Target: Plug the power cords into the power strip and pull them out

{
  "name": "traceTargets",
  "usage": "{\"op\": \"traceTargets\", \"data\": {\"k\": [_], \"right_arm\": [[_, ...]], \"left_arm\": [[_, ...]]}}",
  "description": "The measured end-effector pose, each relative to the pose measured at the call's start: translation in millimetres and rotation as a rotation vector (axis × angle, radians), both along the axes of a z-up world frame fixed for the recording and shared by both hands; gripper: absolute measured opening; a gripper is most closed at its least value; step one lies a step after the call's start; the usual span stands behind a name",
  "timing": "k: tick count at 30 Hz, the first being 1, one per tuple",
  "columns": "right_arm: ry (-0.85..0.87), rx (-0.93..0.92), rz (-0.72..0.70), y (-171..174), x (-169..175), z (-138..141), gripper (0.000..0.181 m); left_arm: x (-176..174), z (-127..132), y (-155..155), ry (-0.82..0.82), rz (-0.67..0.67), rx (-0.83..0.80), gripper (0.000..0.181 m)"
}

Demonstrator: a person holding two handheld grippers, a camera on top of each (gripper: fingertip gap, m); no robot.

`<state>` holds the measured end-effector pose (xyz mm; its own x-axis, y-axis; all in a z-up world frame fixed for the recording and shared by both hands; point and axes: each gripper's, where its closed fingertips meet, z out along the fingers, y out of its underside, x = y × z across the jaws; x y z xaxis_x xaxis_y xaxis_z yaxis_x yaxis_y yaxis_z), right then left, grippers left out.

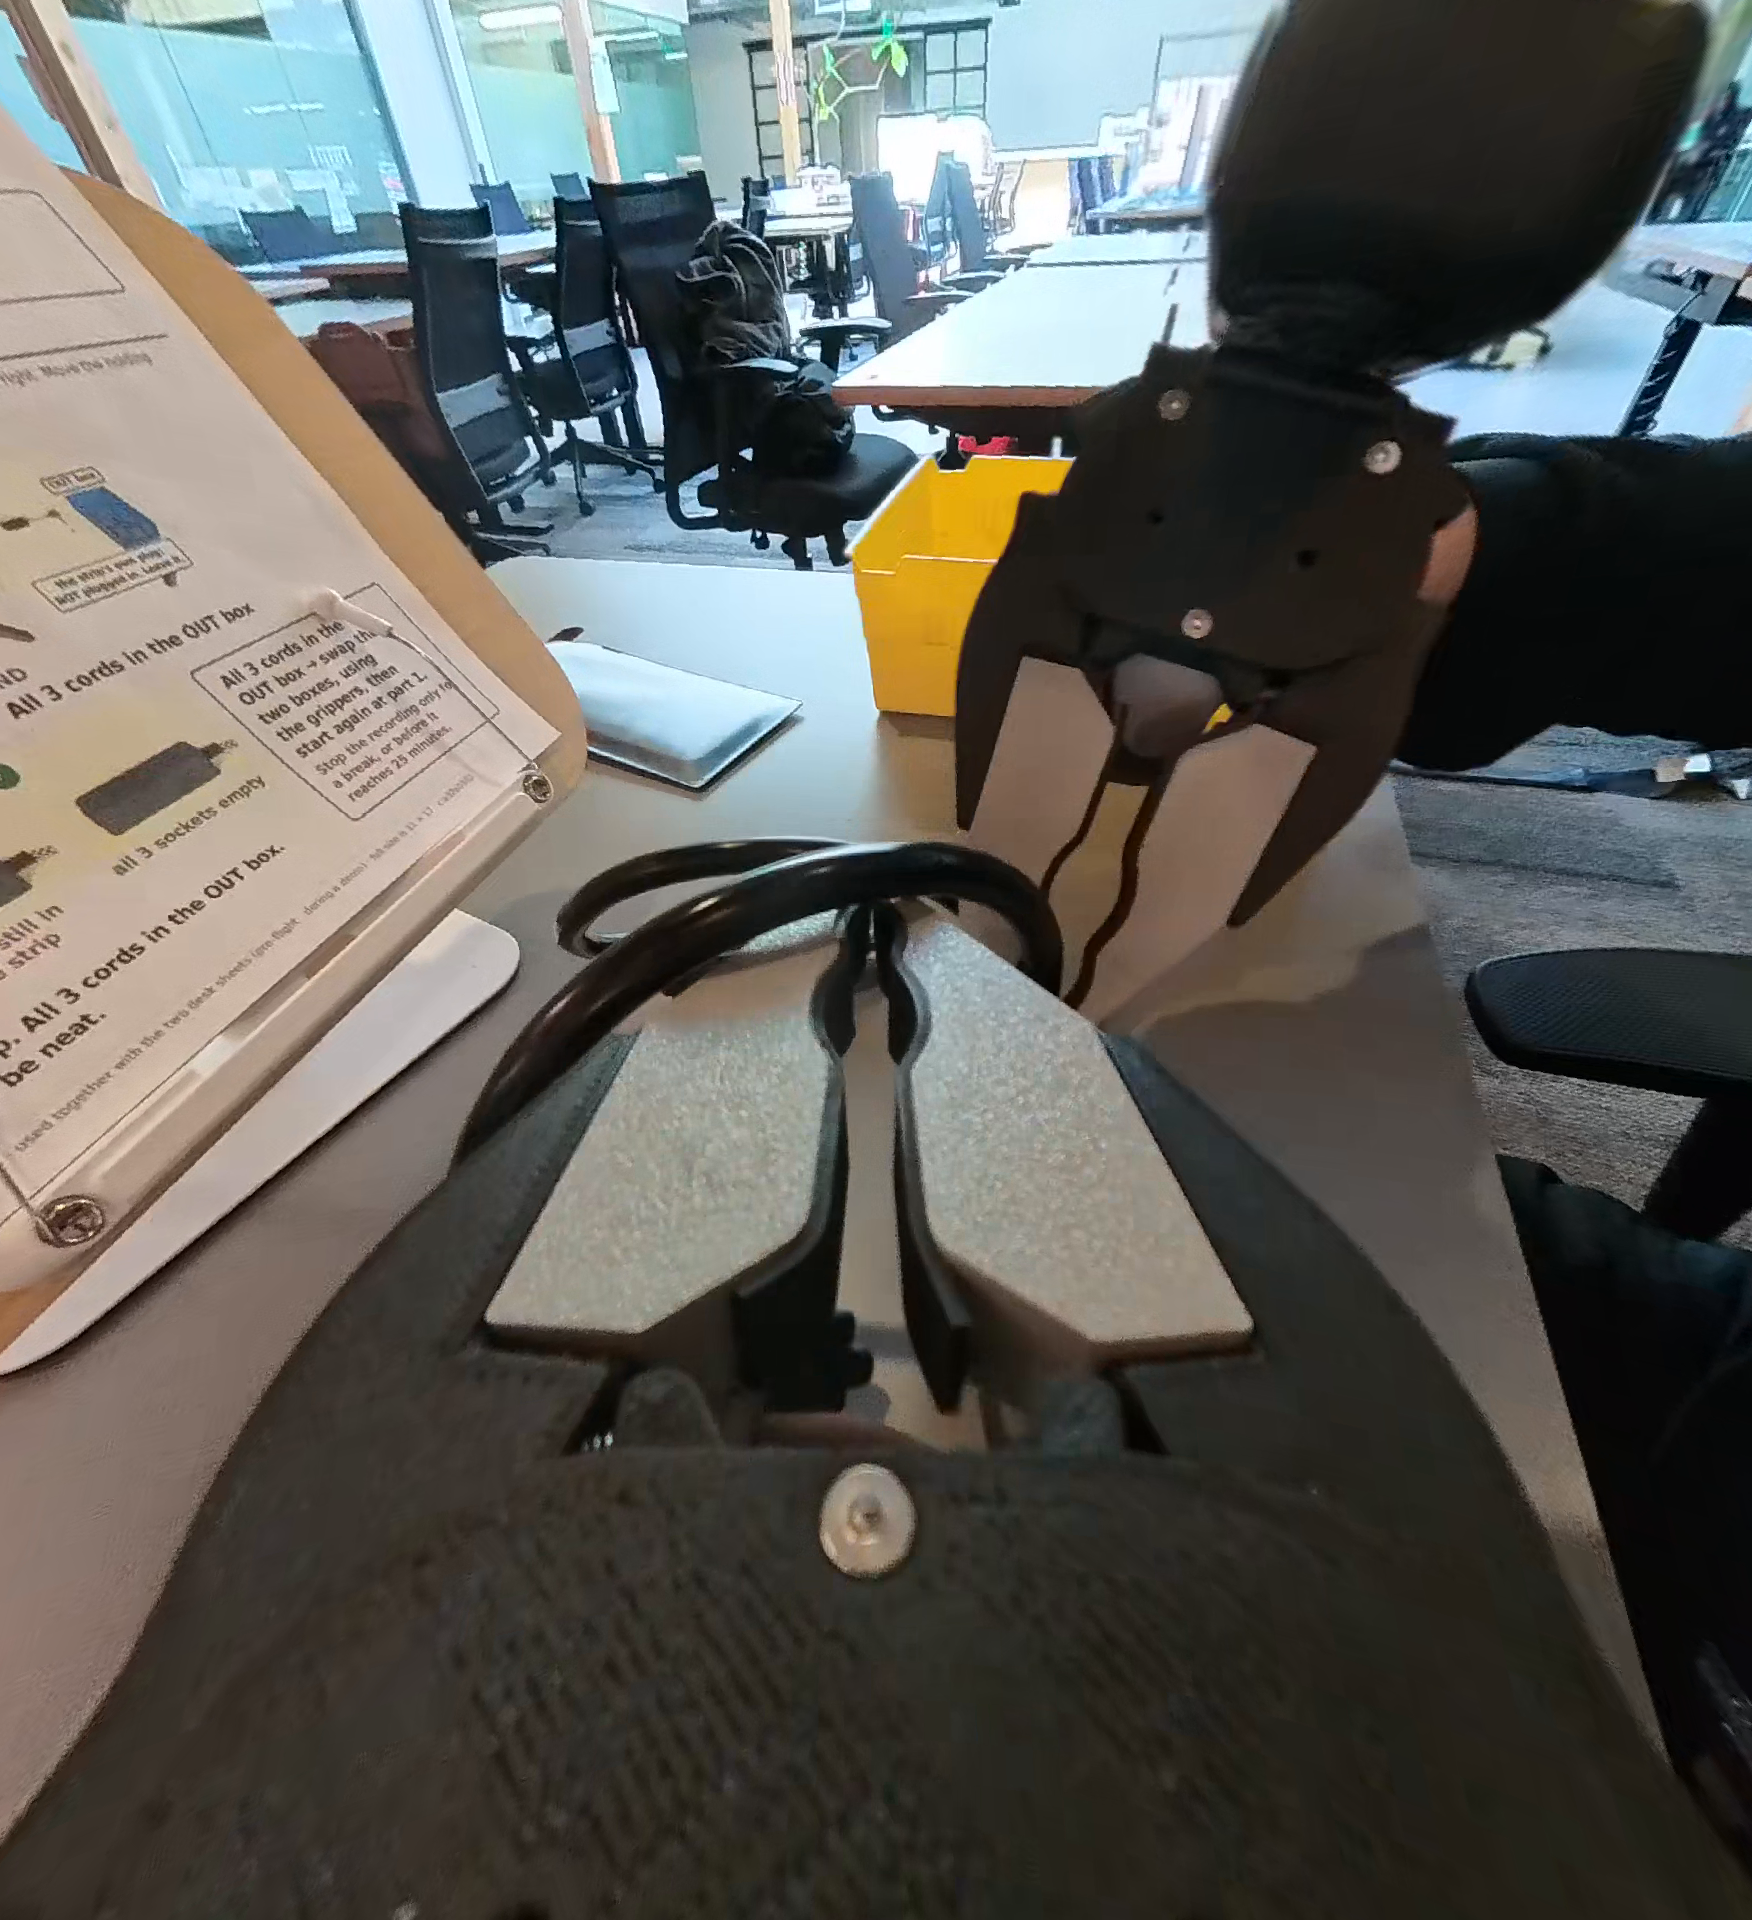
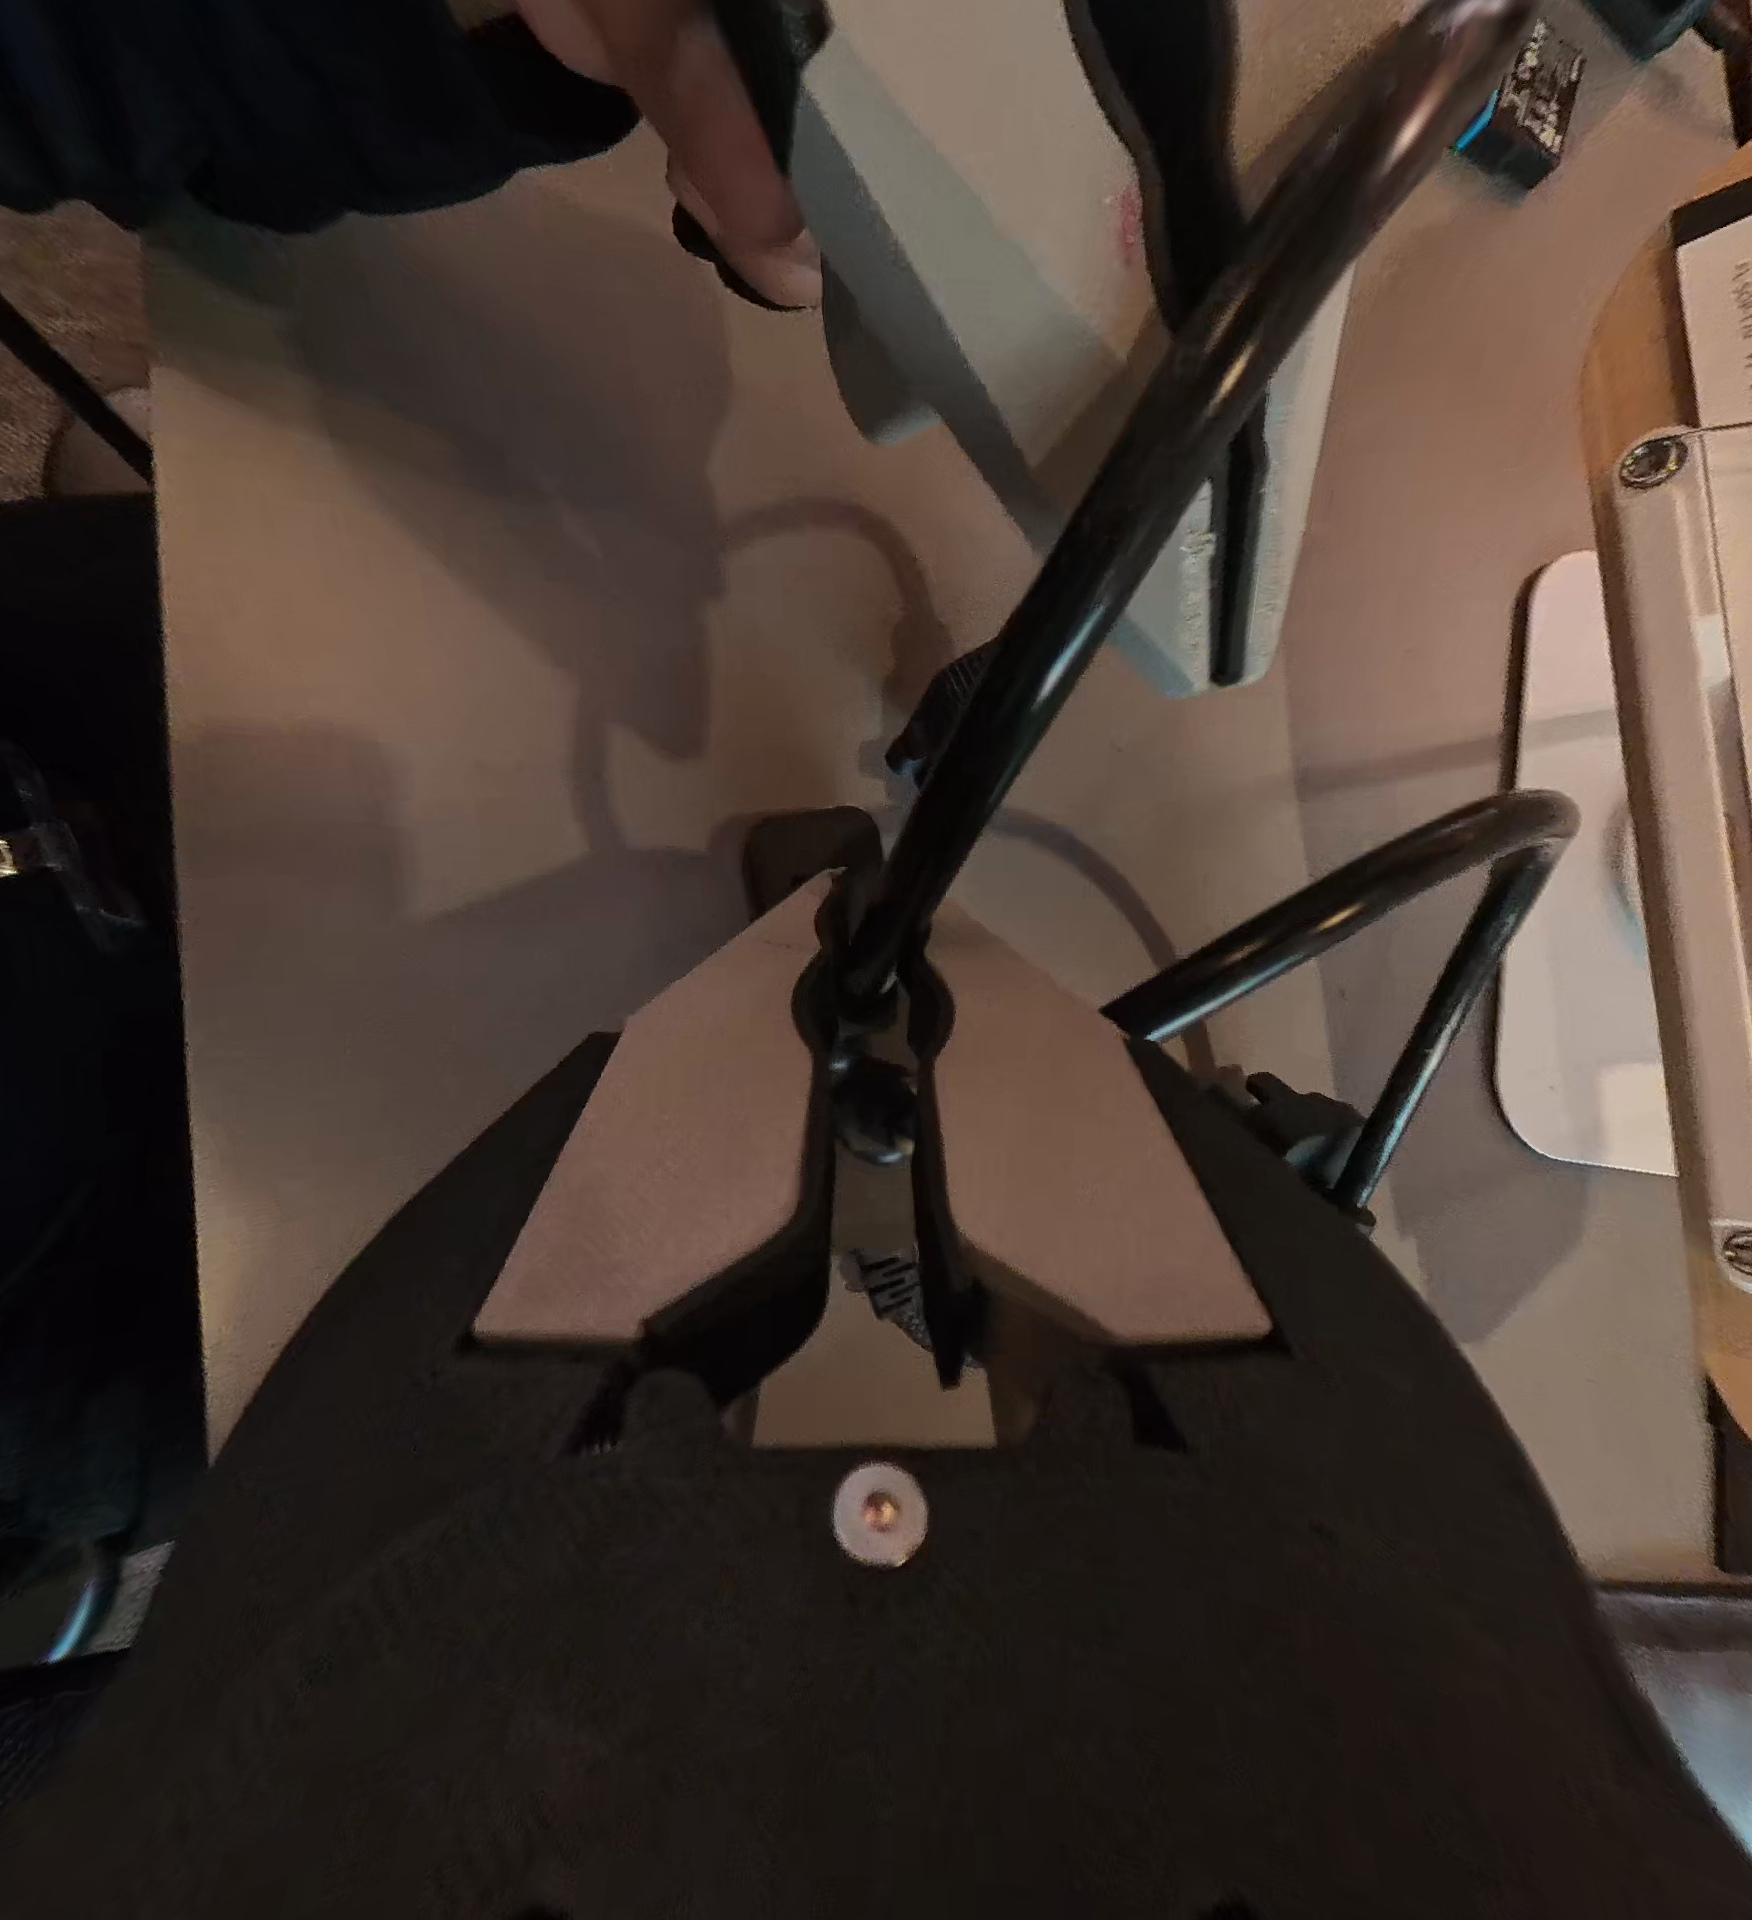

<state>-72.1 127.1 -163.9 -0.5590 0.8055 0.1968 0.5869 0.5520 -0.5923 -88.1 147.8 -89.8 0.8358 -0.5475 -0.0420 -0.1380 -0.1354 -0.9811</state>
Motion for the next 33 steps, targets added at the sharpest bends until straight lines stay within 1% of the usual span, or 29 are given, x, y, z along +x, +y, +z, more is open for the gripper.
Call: {"op": "traceTargets", "data": {"k": [4,13,19,25,28,33], "right_arm": [[0.049,0.022,-0.041,3.9,-5.7,0.9,0.006],[0.161,-0.060,-0.084,2.4,-9.0,3.4,0.006],[0.235,-0.091,-0.087,2.2,-13.0,6.5,0.006],[0.267,-0.129,-0.085,2.5,-13.9,8.0,0.006],[0.284,-0.111,-0.071,4.1,-14.8,7.2,0.006],[0.287,-0.126,-0.041,3.8,-13.3,6.3,0.006]], "left_arm": [[-4.6,0.8,3.8,0.047,0.025,-0.002,0.000],[-8.0,-1.8,6.7,0.074,0.026,-0.044,0.000],[-7.4,1.9,6.1,0.121,0.032,-0.051,0.001],[-7.3,1.9,6.0,0.166,0.057,-0.073,0.000],[-5.7,3.1,5.2,0.195,0.071,-0.086,0.000],[-2.7,3.3,2.9,0.204,0.089,-0.128,0.000]]}}
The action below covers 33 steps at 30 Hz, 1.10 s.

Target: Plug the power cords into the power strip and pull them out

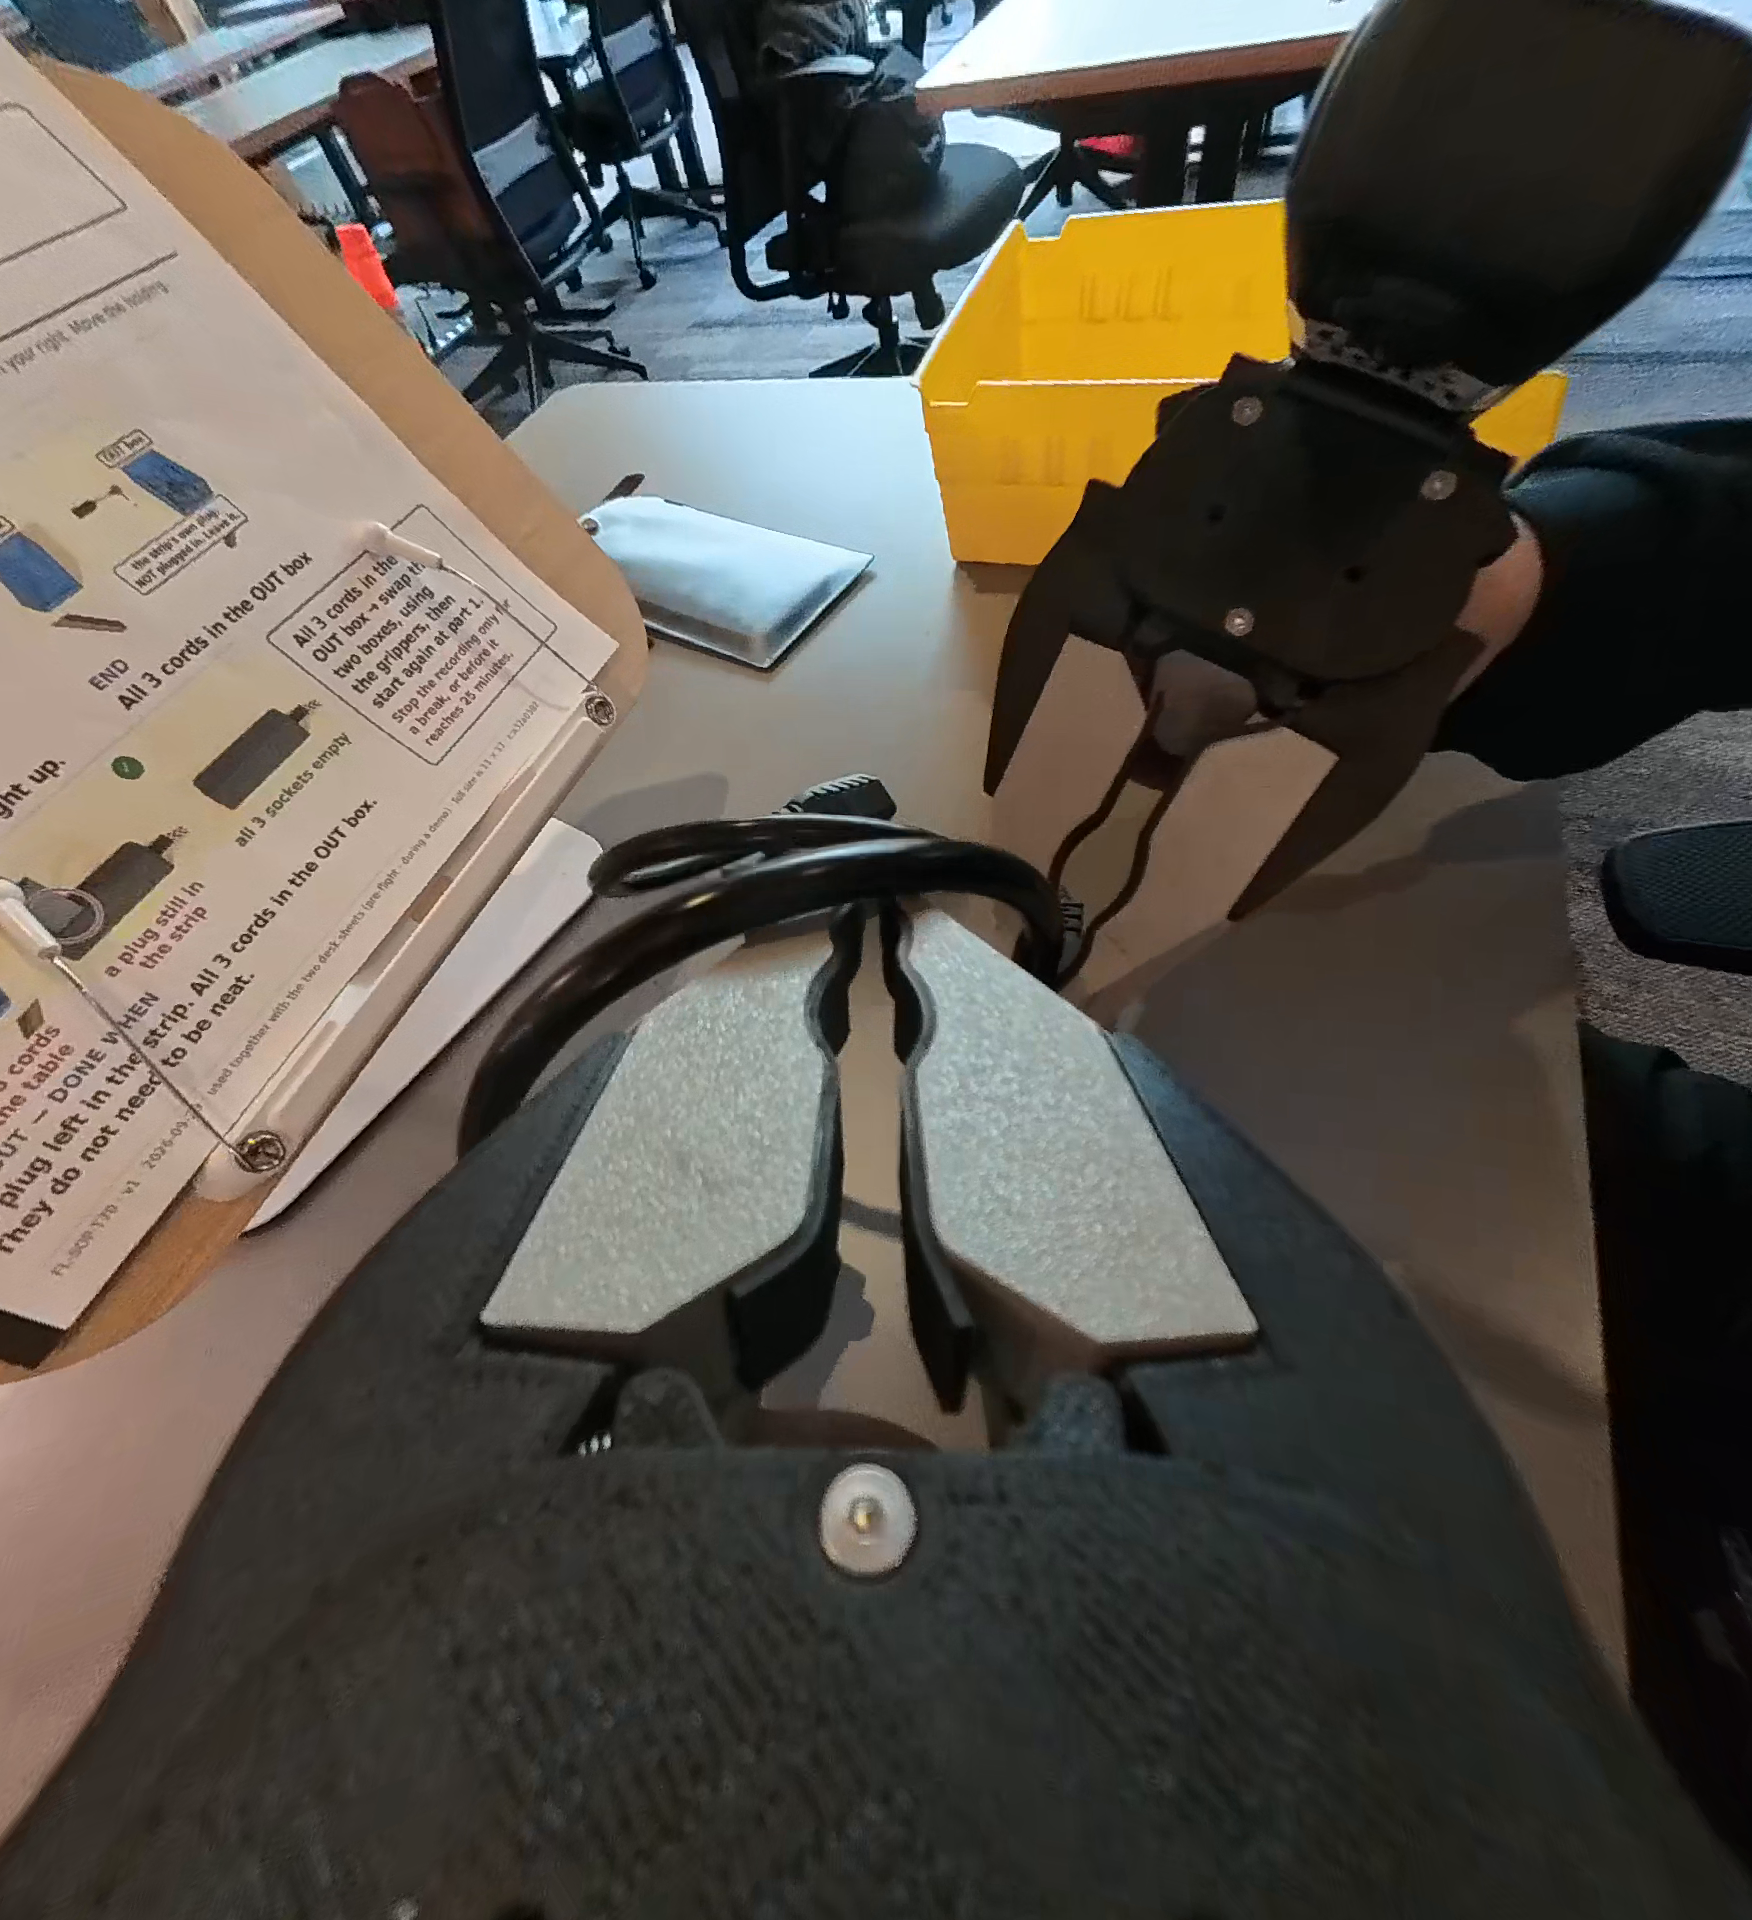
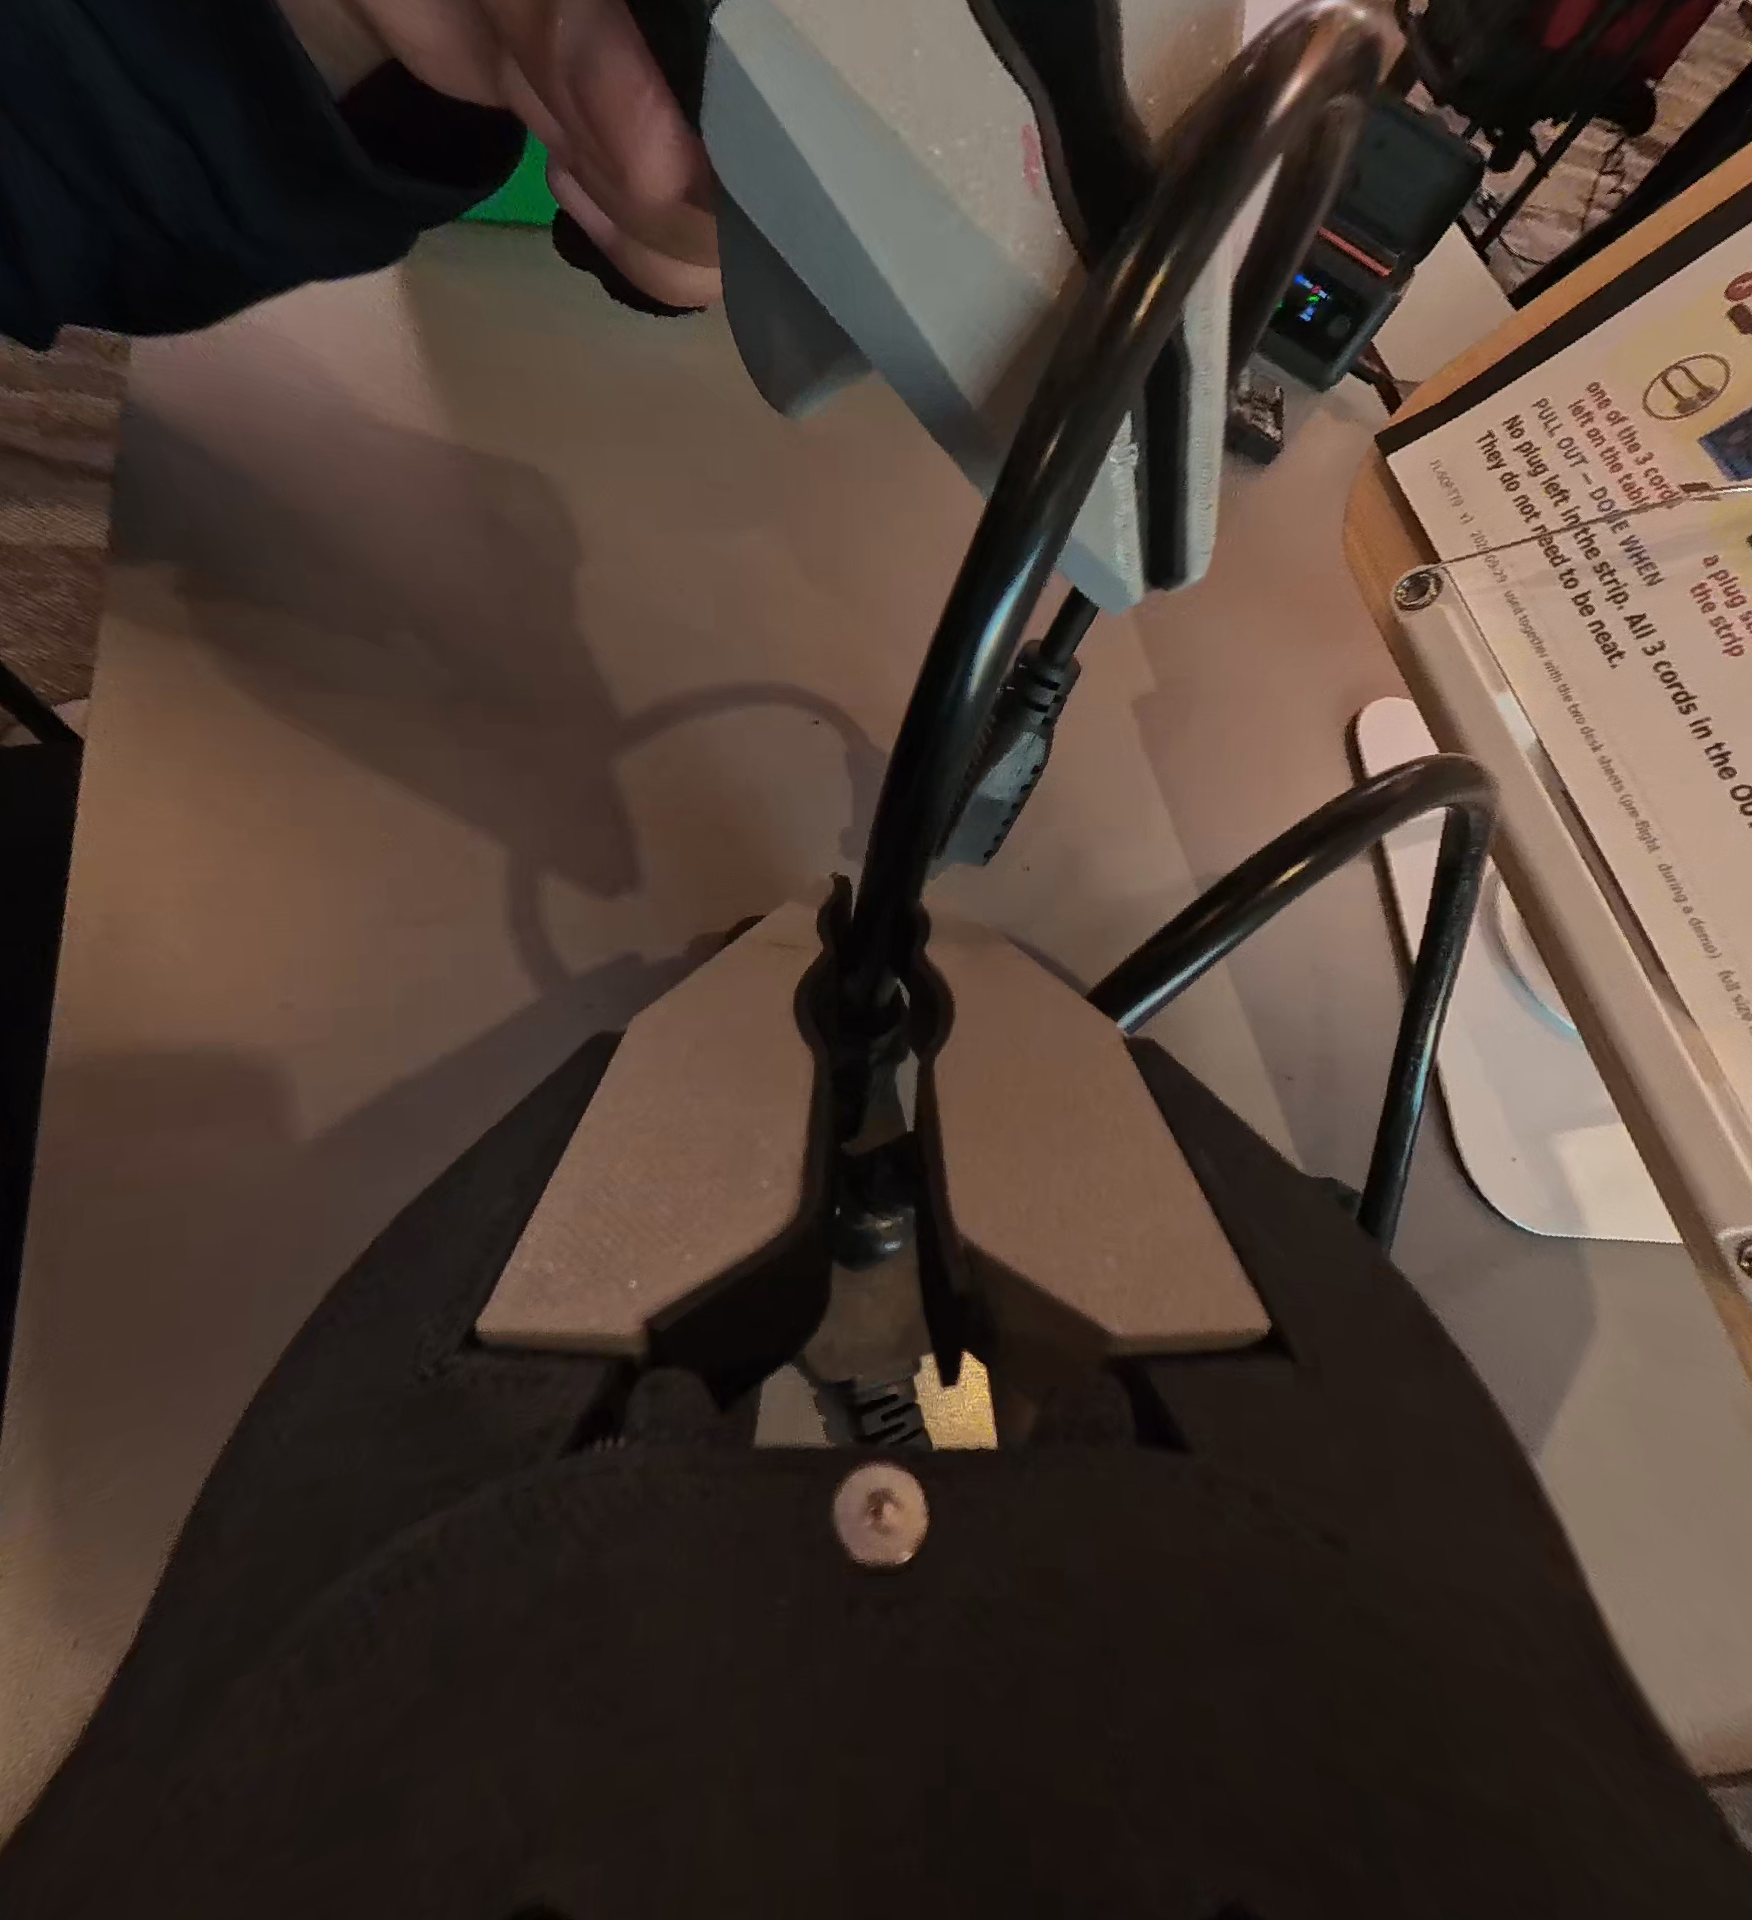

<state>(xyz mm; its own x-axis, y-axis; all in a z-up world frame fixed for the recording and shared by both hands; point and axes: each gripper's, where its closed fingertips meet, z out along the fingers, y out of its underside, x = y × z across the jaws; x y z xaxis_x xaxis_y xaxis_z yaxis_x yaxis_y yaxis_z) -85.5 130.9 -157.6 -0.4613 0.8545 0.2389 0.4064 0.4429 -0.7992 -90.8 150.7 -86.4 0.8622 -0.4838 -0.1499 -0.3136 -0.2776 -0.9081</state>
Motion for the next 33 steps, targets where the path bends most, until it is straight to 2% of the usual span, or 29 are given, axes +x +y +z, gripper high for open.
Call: {"op": "traceTargets", "data": {"k": [3,7,14,17,26,33], "right_arm": [[-0.018,-0.018,0.016,-0.5,3.3,-0.5,0.006],[-0.032,-0.073,0.008,1.3,7.2,-0.3,0.006],[0.064,-0.307,0.002,6.9,13.1,5.3,0.006],[0.083,-0.370,0.013,9.2,18.1,2.9,0.007],[0.154,-0.532,0.008,10.8,24.6,6.8,0.008],[0.154,-0.585,0.001,12.6,32.4,5.6,0.009]], "left_arm": [[2.0,-2.1,-2.9,-0.024,-0.005,-0.029,0.001],[4.4,-10.9,-7.9,-0.056,-0.040,-0.087,0.017],[10.1,-67.7,-12.7,0.044,-0.069,-0.232,0.032],[17.5,-83.3,-7.8,0.067,-0.052,-0.231,0.036],[60.5,-89.0,16.9,-0.062,-0.032,-0.117,0.035],[68.4,-89.9,25.6,-0.116,-0.005,-0.051,0.028]]}}
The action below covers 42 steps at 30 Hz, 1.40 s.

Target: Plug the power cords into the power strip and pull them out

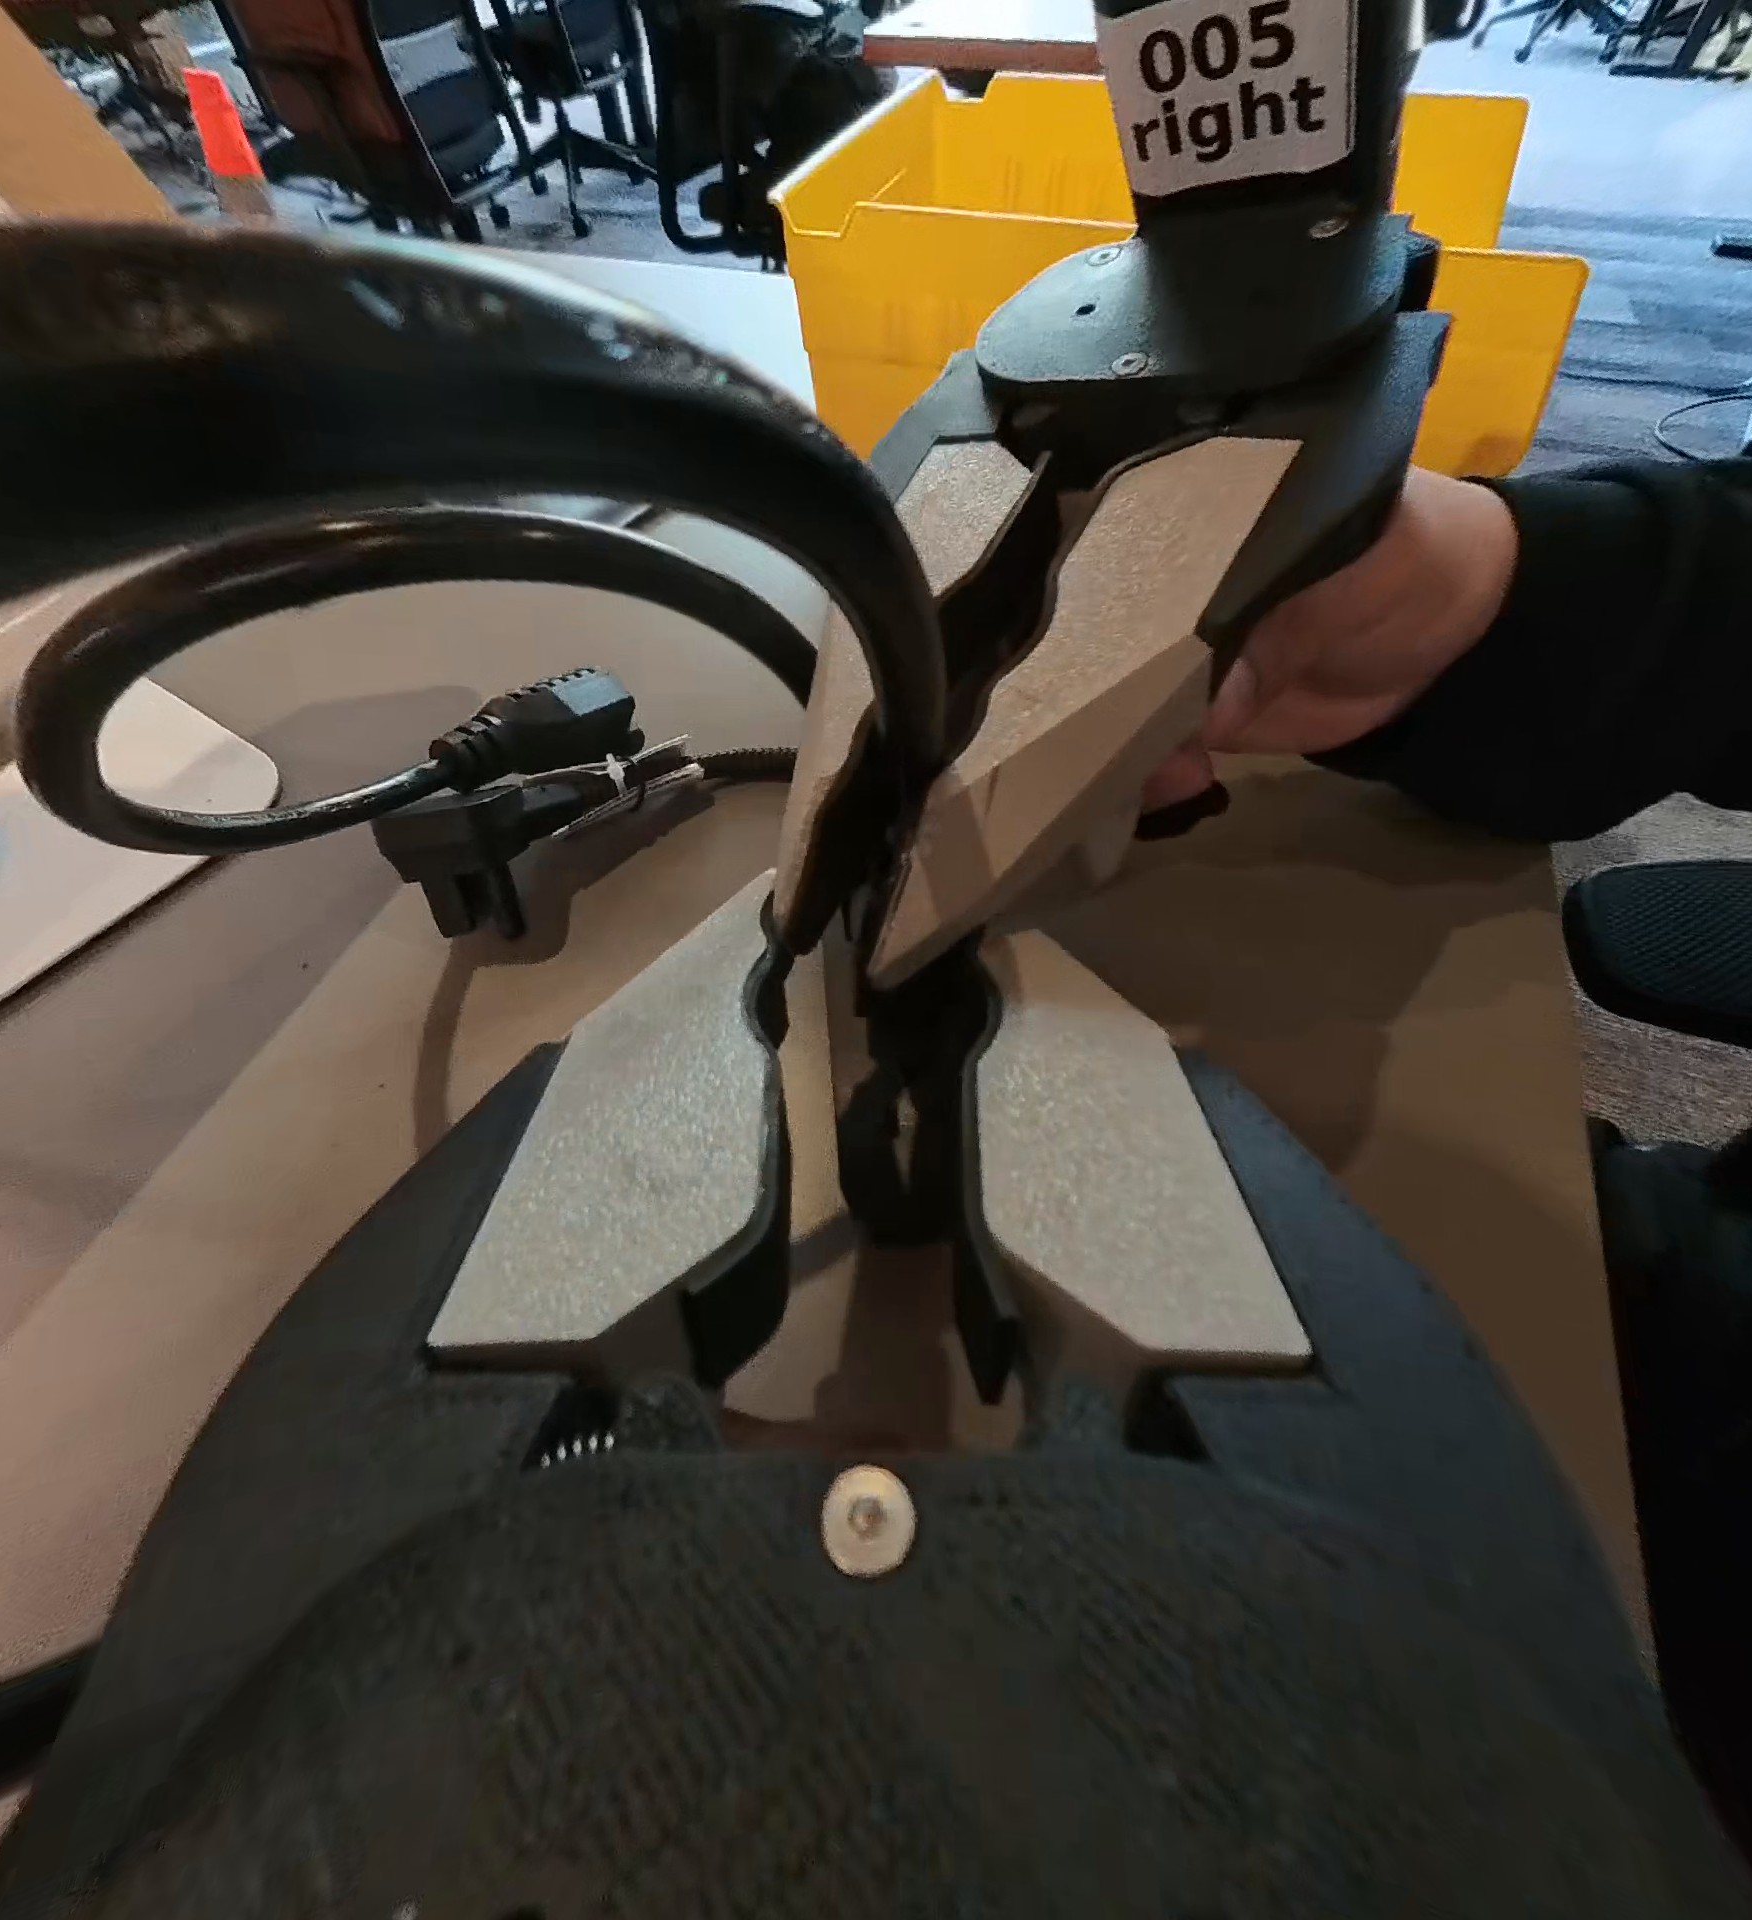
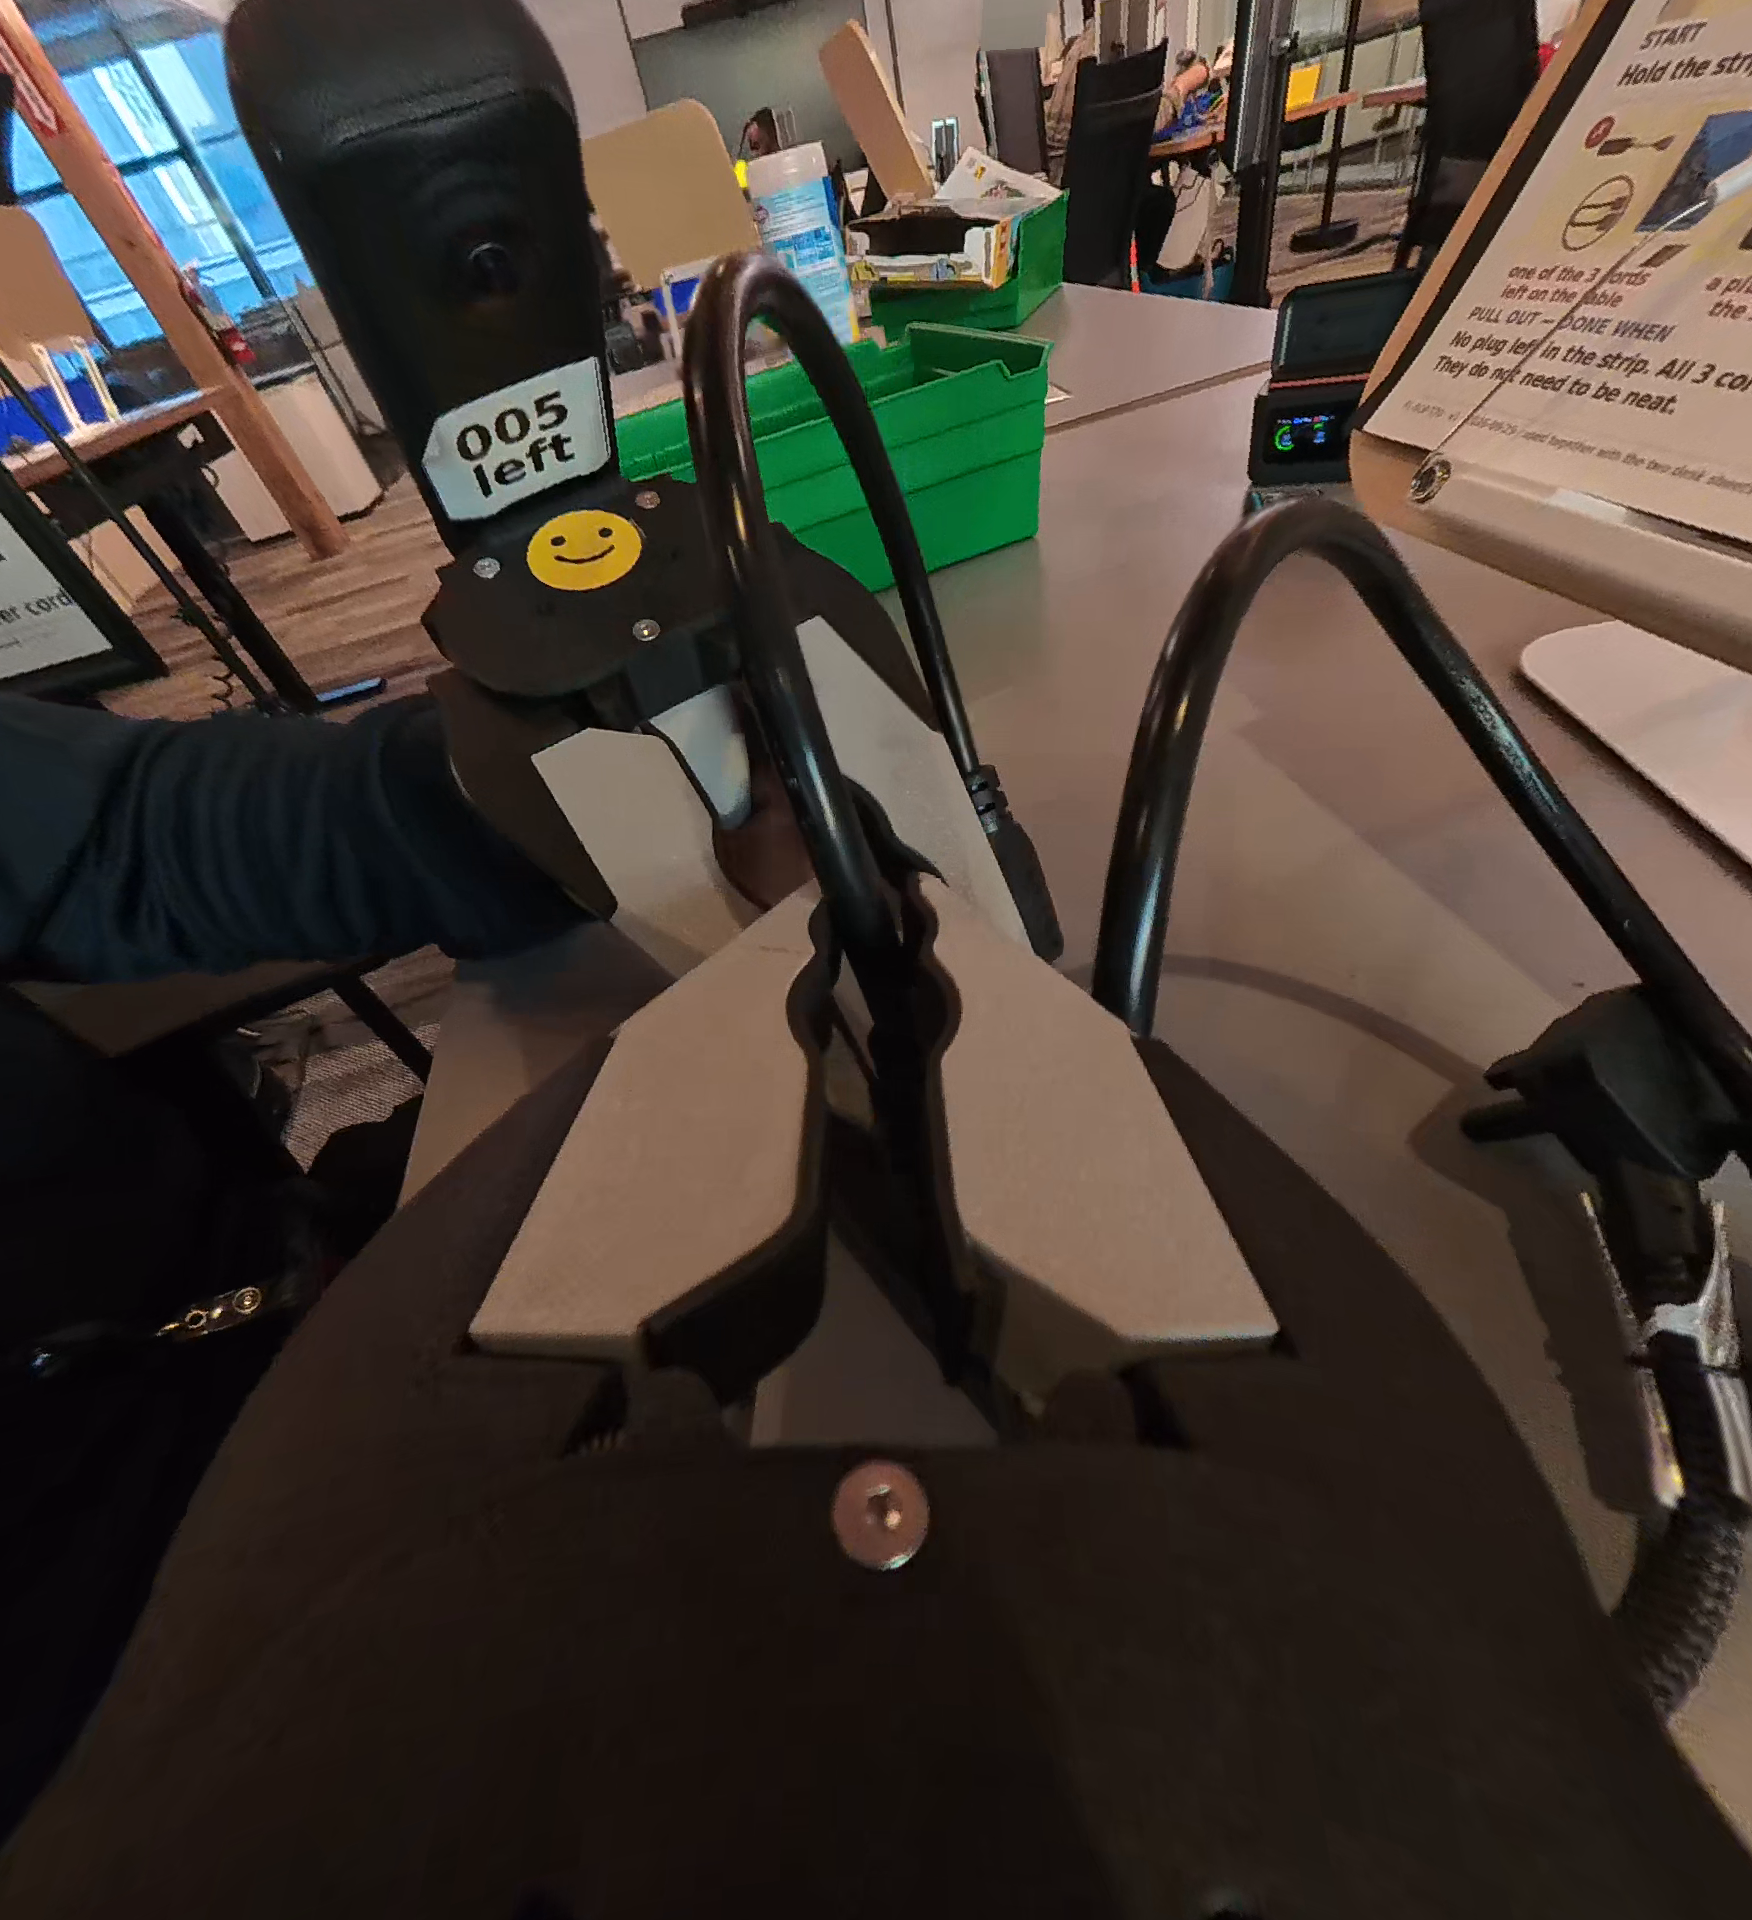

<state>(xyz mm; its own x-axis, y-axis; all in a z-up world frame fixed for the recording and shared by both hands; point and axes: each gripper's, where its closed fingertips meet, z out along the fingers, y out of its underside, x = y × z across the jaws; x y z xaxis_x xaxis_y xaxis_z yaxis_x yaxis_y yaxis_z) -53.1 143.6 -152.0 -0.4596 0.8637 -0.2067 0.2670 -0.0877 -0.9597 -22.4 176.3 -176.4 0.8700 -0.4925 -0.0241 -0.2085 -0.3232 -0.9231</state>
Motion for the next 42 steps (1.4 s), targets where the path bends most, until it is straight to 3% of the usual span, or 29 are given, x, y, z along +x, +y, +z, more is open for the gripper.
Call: {"op": "traceTargets", "data": {"k": [13,20,22,23,25,27,33,35,38,42], "right_arm": [[-0.073,0.098,-0.032,6.3,14.2,-0.4,0.008],[-0.014,0.048,-0.074,12.3,16.5,2.3,0.008],[0.032,-0.044,-0.099,12.2,14.6,4.7,0.010],[0.066,-0.114,-0.073,8.3,16.4,8.4,0.016],[0.182,-0.253,0.019,0.5,26.2,25.0,0.052],[0.268,-0.305,-0.001,8.4,31.0,40.6,0.052],[0.318,-0.104,-0.154,35.1,45.9,56.4,0.053],[0.257,-0.020,-0.267,62.5,53.9,48.7,0.050],[0.085,0.115,-0.388,97.0,67.4,15.1,0.045],[-0.126,0.281,-0.342,100.8,73.0,-33.1,0.042]], "left_arm": [[13.9,-3.6,2.2,0.068,-0.092,-0.096,0.024],[16.7,-2.5,7.0,0.072,-0.091,-0.104,0.025],[14.5,-2.1,8.1,0.075,-0.077,-0.089,0.027],[14.2,-2.7,7.8,0.075,-0.077,-0.079,0.027],[16.8,-3.9,5.8,0.042,-0.085,-0.077,0.017],[17.1,-4.2,5.8,0.035,-0.083,-0.068,0.016],[18.0,-4.5,8.1,0.076,-0.080,-0.089,0.013],[18.5,-4.8,8.3,0.090,-0.085,-0.104,0.013],[18.3,-5.0,8.2,0.107,-0.096,-0.128,0.013],[17.4,-5.0,9.4,0.112,-0.126,-0.160,0.013]]}}
